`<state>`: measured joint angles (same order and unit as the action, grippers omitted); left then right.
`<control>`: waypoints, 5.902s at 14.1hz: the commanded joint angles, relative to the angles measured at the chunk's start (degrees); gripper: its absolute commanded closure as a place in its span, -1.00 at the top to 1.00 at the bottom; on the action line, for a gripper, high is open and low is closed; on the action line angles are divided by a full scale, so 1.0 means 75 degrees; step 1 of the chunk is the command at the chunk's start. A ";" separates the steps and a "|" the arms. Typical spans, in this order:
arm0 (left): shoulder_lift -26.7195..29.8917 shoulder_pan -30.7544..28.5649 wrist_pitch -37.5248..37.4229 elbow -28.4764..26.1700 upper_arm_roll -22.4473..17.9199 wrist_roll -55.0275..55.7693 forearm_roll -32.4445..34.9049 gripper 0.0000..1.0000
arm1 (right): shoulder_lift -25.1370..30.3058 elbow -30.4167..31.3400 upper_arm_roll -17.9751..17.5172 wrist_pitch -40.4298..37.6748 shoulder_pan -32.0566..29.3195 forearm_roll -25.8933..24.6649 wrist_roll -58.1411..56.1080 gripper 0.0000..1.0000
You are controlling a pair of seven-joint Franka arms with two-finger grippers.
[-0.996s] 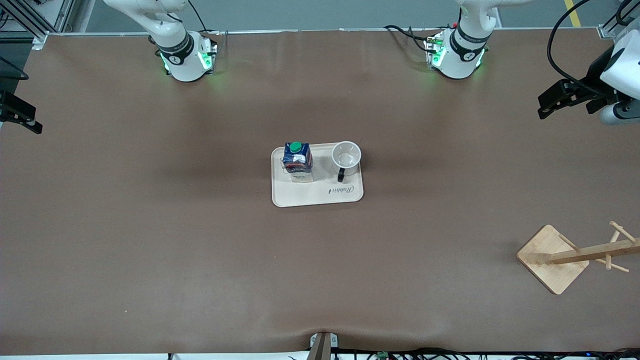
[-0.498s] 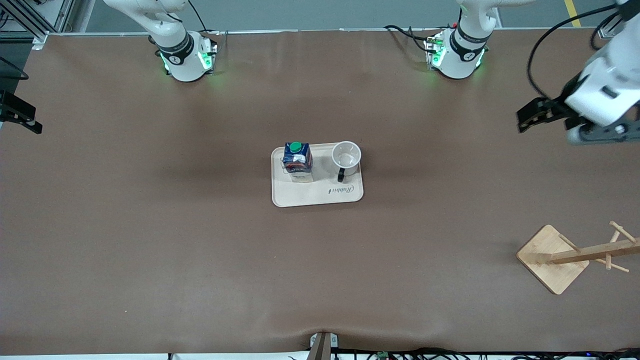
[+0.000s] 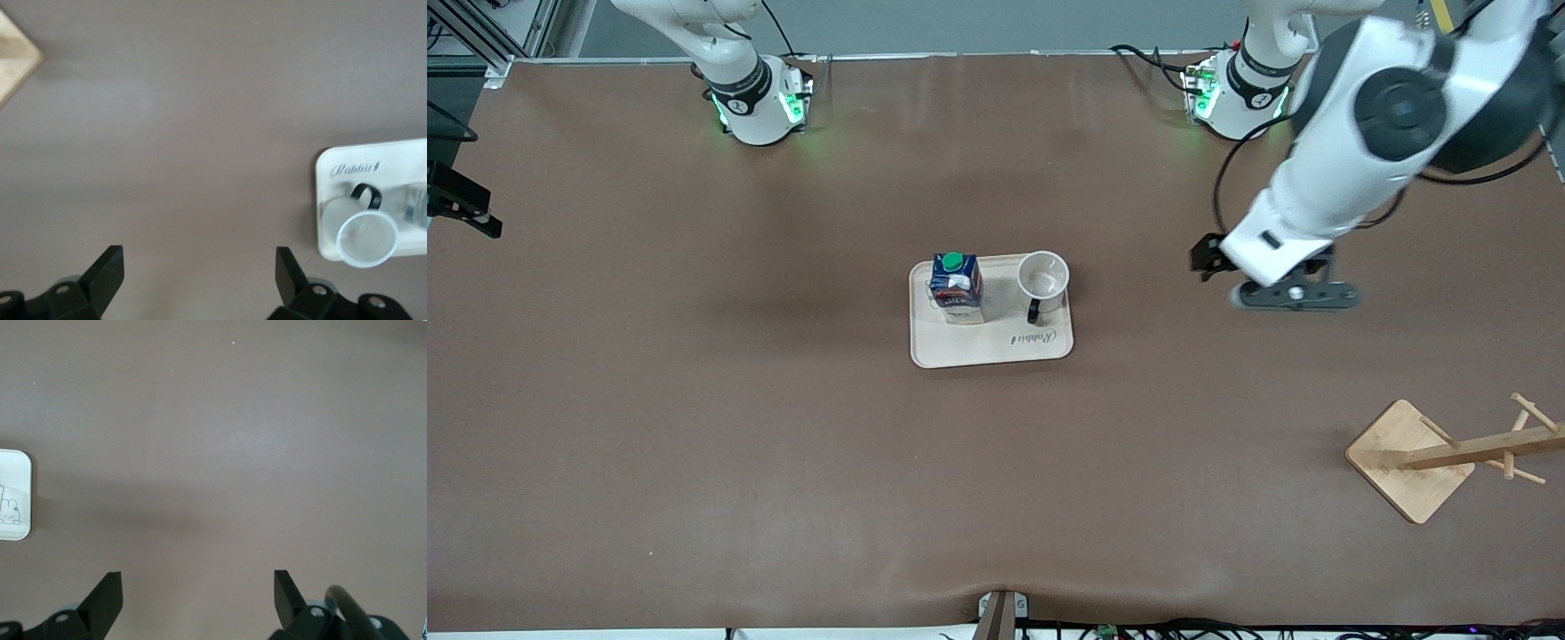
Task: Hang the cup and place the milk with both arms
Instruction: 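Reach the left gripper down to the white mug on the tray, then grasp the white mug rim with the left gripper, then lift the mug with the left gripper and carry it toward the wooden stand, then hold the mug by the stand while the right gripper reaches the milk carton, then grasp the blue milk carton with the right gripper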
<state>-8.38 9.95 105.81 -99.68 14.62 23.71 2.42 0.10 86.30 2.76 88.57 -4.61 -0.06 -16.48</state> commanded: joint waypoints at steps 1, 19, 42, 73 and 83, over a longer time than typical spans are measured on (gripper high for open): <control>-0.0299 0.0523 0.0937 -0.0397 0.0020 0.0820 -0.0076 1.00 | -0.0060 -0.0174 -0.0110 -0.0126 -0.0147 -0.0004 -0.0088 1.00; -0.2866 0.2517 0.2297 -0.0514 0.0160 0.1373 -0.0041 0.27 | -0.0072 -0.0174 -0.0110 -0.0126 -0.0147 -0.0004 -0.0088 1.00; -0.0618 -0.1651 -0.1464 0.1538 0.0079 -0.2104 0.0170 -1.00 | -0.0212 -0.0174 -0.0122 -0.0126 -0.0065 -0.0004 -0.0088 1.00; -0.1015 -0.3986 -0.0363 0.1677 0.0067 -0.5588 0.0615 -1.00 | -0.1865 0.2123 -0.0157 0.2966 0.4843 0.3043 0.6131 1.00; -0.1168 -0.4350 -0.0140 0.1666 0.0067 -0.5657 0.0334 -1.00 | -0.2567 0.2216 -0.0099 0.4655 0.6040 0.2355 0.8172 1.00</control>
<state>-17.08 -22.35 104.00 -87.45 14.70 -17.27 6.11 -18.25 102.61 1.15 122.42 39.25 20.56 42.54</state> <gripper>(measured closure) 0.947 0.000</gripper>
